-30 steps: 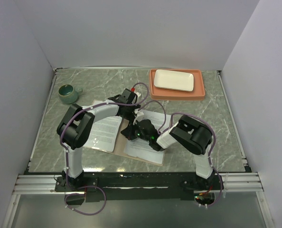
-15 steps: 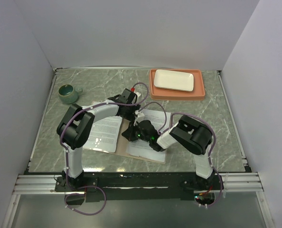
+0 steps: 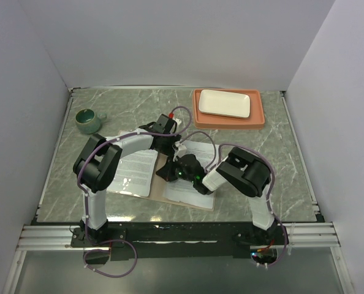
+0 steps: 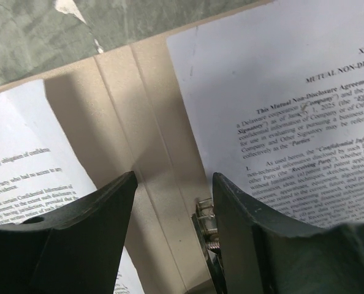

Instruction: Put the files into the folder

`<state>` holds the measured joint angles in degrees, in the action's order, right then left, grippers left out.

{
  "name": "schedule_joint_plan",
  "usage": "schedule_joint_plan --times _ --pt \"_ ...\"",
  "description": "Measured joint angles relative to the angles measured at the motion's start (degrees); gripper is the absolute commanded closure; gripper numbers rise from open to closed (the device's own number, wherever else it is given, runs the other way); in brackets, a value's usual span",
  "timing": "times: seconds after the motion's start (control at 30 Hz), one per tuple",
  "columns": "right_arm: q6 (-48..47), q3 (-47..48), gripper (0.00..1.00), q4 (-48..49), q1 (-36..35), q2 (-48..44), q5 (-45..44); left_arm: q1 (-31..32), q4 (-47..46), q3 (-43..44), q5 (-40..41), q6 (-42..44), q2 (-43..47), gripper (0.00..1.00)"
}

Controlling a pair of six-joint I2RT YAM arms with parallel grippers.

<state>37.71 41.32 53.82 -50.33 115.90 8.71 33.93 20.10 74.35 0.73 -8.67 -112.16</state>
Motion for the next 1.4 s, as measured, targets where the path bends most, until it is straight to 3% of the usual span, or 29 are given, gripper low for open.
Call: schedule_joint_plan --times 0.4,0.63,1.0,1.1,1.13,1.4 --pt "7.08 0.02 1.0 12.39 2.51 6.14 8.11 -0.98 -0.79 -0.52 0.39 -0.02 0.22 0.39" --pt "7.87 -0.9 0.88 12.74 3.15 5.05 9.49 -0.96 -0.76 -0.52 0.37 -0.02 0.28 0.4" --pt "1.25 4.37 0.66 -11.52 3.5 -3.78 10.21 -2.03 -0.22 -0.44 -1.81 -0.68 0.7 0.4" --pt "-1.05 6.8 0.57 -19.37 3.5 -5.95 9.81 -2.78 1.68 0.35 -3.58 -0.96 0.72 0.38" --pt "-1.77 7.37 0.48 -21.46 3.5 -6.67 9.7 -2.93 2.56 0.72 -4.46 -1.07 0.72 0.37" --pt "-7.63 10.36 0.29 -39.54 3.54 -17.49 5.9 -3.52 10.86 4.96 -14.75 -0.5 3.93 0.32"
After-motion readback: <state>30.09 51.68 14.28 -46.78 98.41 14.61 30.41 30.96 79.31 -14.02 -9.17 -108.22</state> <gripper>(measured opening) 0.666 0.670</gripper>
